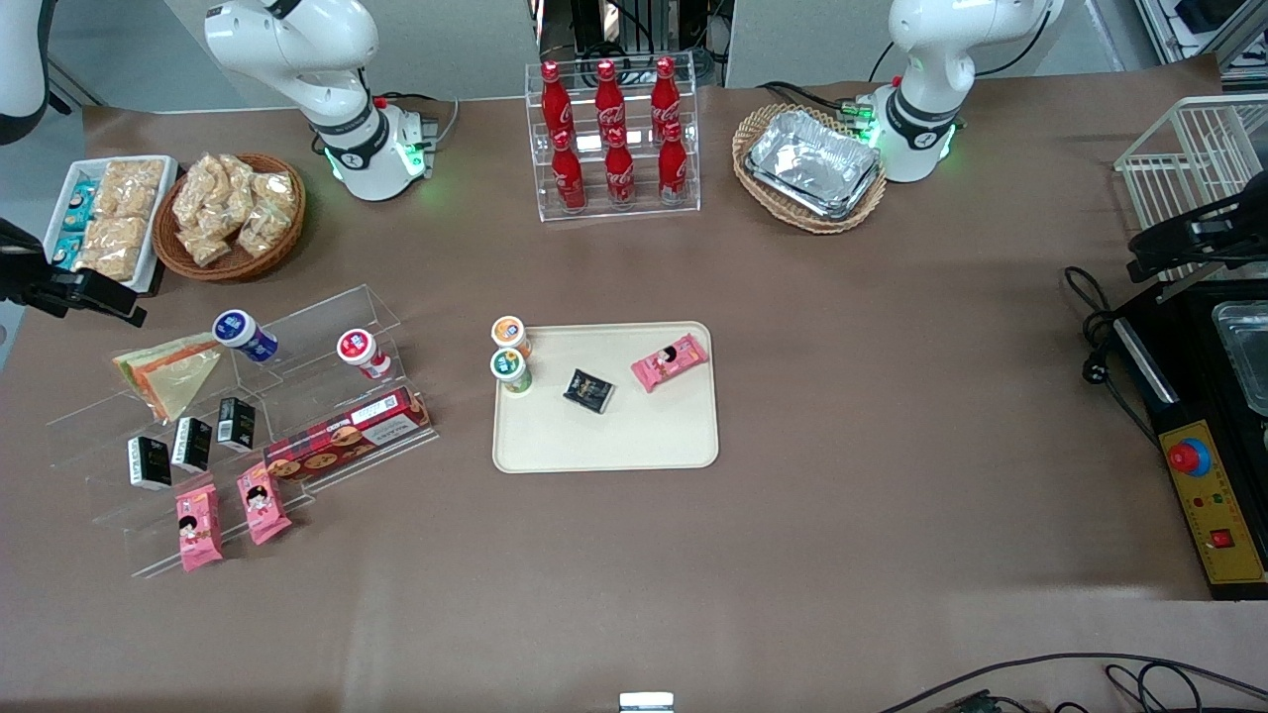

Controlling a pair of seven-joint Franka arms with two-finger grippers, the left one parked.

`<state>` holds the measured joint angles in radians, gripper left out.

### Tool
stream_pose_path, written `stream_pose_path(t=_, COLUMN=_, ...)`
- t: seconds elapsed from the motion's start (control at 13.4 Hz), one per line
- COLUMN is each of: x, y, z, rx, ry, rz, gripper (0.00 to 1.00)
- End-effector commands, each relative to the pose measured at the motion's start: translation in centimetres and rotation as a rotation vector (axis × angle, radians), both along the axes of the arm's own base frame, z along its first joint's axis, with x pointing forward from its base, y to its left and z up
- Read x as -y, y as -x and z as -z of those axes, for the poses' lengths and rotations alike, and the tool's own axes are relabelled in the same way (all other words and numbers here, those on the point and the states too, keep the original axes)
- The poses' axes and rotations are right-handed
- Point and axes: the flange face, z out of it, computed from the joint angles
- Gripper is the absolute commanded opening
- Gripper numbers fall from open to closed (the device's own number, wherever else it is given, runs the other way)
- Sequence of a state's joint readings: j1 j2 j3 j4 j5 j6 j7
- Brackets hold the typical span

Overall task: Place sandwich on tray
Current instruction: 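Move the right gripper toward the wrapped sandwich on the acrylic rack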

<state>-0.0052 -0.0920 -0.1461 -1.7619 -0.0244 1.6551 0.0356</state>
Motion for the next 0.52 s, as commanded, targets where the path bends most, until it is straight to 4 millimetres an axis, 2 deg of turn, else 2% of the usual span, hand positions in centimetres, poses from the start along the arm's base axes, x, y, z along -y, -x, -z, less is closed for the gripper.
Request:
stream_pose_path(t=0.0, x=0.4, y=-0.2, z=-0.8, rx=0.016, ry=-0.015, rz=0.005, gripper=1.00)
stream_pose_path(t=0.3, x=0.8, y=0.1, z=0.1, rx=-0.016, ry=-0.078, rz=0.048, gripper=1.00)
stream_pose_path(t=0.45, x=1.7, y=-0.1, z=1.4, rx=-0.038, ry=-0.011, rz=0.042, gripper=1.00)
